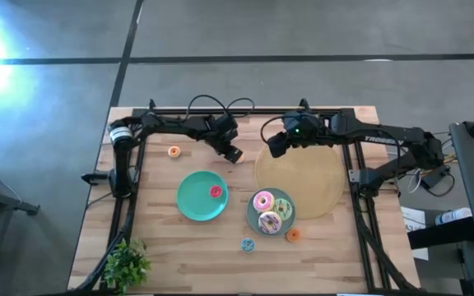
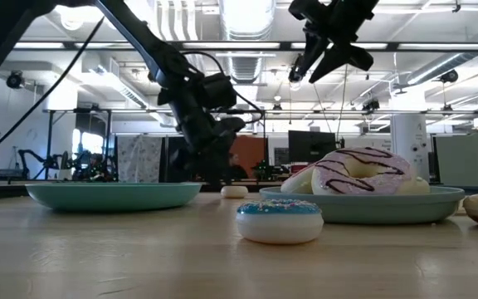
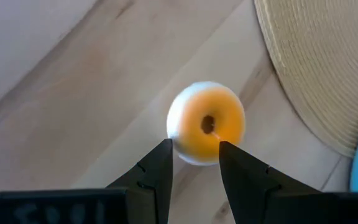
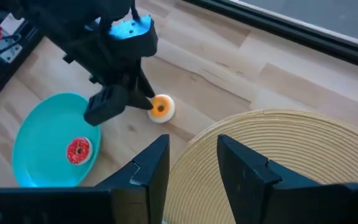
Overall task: Pick & Place donuts
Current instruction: Put the small yellow donut on the green plate
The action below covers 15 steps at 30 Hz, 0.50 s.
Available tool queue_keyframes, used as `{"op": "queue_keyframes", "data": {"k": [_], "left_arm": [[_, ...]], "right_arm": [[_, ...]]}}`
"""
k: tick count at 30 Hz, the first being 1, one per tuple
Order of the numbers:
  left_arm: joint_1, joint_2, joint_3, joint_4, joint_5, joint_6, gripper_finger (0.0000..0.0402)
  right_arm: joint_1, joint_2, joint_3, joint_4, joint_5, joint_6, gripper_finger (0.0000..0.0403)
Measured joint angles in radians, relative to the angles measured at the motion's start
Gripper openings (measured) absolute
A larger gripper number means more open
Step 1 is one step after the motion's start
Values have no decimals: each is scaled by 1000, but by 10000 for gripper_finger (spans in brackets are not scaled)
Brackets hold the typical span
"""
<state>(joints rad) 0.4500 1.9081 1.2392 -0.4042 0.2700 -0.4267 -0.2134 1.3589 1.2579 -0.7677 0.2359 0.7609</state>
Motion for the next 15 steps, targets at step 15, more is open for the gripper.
{"op": "queue_keyframes", "data": {"k": [15], "left_arm": [[0, 52, 0, 99, -16, 6, 95]], "right_arm": [[0, 2, -3, 3, 3, 4, 127]]}}
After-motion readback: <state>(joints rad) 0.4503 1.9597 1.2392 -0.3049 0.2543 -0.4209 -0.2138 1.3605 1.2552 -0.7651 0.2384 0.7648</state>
